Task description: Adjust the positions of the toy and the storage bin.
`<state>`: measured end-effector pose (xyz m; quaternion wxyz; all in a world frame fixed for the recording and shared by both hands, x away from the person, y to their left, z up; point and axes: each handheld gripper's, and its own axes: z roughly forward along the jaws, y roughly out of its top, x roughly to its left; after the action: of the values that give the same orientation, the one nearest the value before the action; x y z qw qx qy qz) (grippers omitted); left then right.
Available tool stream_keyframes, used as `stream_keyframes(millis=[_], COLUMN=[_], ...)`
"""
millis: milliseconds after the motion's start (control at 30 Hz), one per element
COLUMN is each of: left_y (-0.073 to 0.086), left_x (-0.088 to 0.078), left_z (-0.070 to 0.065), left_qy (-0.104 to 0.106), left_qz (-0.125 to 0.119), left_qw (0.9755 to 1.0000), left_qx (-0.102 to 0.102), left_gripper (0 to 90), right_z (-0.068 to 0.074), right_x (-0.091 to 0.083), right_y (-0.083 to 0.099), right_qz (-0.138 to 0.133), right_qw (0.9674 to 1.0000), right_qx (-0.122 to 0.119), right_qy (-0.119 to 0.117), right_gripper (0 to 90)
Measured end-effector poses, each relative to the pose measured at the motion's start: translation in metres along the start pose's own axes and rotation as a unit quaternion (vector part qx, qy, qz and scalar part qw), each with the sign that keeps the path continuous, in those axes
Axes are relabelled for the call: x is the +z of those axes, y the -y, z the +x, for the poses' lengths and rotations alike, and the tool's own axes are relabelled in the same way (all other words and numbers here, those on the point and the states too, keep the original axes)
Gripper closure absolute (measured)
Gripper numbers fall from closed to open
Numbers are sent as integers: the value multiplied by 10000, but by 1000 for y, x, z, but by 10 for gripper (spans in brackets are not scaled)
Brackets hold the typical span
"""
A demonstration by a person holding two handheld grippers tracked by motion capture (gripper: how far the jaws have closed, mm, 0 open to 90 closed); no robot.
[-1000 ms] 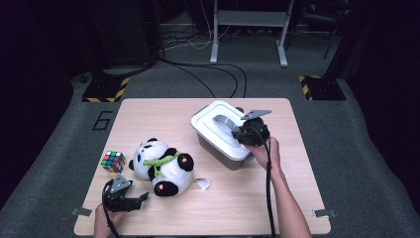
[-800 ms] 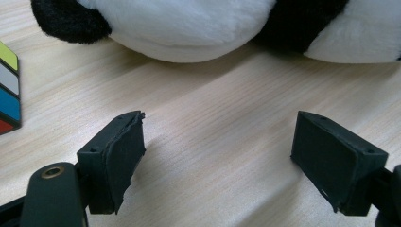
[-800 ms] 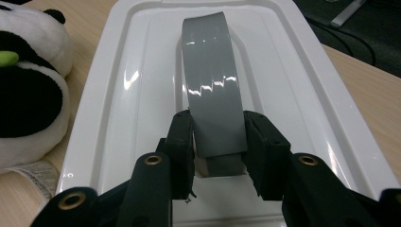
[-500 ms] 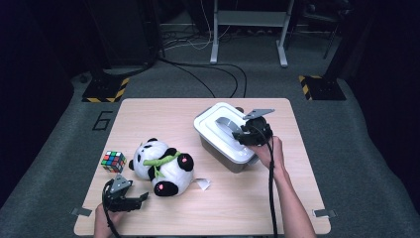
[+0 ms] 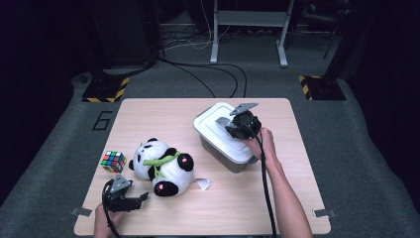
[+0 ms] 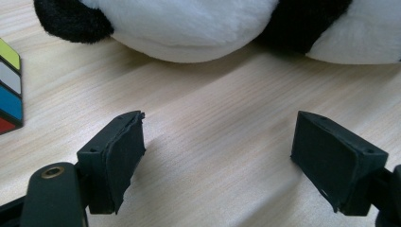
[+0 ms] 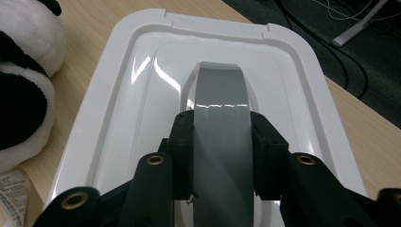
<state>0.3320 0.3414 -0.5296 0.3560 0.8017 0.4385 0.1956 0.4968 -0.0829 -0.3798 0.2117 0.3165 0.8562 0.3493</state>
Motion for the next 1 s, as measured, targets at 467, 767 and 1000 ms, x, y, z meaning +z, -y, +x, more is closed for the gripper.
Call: stream_keyframes(millis=[467, 767, 1000], left_y=[0, 0, 0], left_x=[0, -1, -1], left_z=[0, 0, 0], left_qy=[-33, -19, -8], left_qz=[-44, 11, 8], left_qw=[10000, 10000, 10000], left_qx=[13, 42, 34], left_gripper=[178, 178, 180], right_z=[11, 24, 30], right_x=[-1, -2, -2], right_y=[0, 0, -1], right_qz=[-75, -79, -82], right_qw=[9989, 9978, 9964], right_qx=[368, 601, 760], right_qy=[-271, -285, -377], right_gripper=[665, 665, 667])
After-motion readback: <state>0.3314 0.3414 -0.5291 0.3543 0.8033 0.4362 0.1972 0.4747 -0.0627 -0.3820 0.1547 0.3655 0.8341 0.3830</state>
